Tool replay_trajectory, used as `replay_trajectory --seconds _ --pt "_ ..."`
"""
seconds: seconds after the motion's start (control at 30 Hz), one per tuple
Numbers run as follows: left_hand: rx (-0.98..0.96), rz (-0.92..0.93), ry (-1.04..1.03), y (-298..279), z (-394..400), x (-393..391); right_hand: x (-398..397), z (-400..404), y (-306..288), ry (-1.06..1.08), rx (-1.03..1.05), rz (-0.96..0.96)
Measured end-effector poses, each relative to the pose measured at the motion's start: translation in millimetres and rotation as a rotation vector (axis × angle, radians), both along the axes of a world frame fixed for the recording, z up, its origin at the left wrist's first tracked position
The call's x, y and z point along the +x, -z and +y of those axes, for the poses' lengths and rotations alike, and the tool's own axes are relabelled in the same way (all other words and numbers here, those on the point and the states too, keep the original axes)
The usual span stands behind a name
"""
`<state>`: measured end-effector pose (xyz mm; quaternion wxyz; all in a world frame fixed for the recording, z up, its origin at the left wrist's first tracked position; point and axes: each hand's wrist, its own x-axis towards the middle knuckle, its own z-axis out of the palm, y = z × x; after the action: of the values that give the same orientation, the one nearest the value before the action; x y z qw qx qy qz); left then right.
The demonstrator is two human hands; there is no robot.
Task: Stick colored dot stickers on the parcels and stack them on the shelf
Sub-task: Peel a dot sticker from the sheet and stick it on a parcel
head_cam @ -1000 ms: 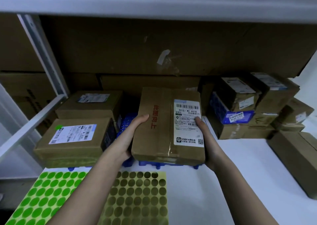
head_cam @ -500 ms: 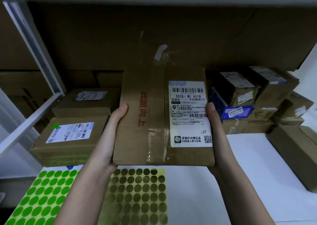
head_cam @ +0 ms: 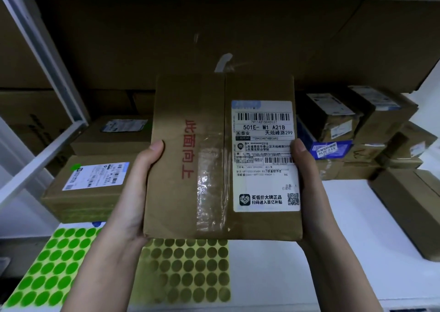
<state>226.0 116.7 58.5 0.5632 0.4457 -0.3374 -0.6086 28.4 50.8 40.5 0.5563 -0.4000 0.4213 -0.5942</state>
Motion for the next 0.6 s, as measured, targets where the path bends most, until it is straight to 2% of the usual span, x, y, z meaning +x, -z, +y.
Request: replay_trajectory --seconds 0.3,0.6 --pt "-0.020 -0.021 0.014 11.0 -1.7 -2.6 -3.8 50.0 5.6 -0.134 0.018 -0.148" --pt "0.096 -0.022 0.035 50.4 -21.2 -12.2 -22.7 31.7 41.8 -0.128 0.164 -0.121"
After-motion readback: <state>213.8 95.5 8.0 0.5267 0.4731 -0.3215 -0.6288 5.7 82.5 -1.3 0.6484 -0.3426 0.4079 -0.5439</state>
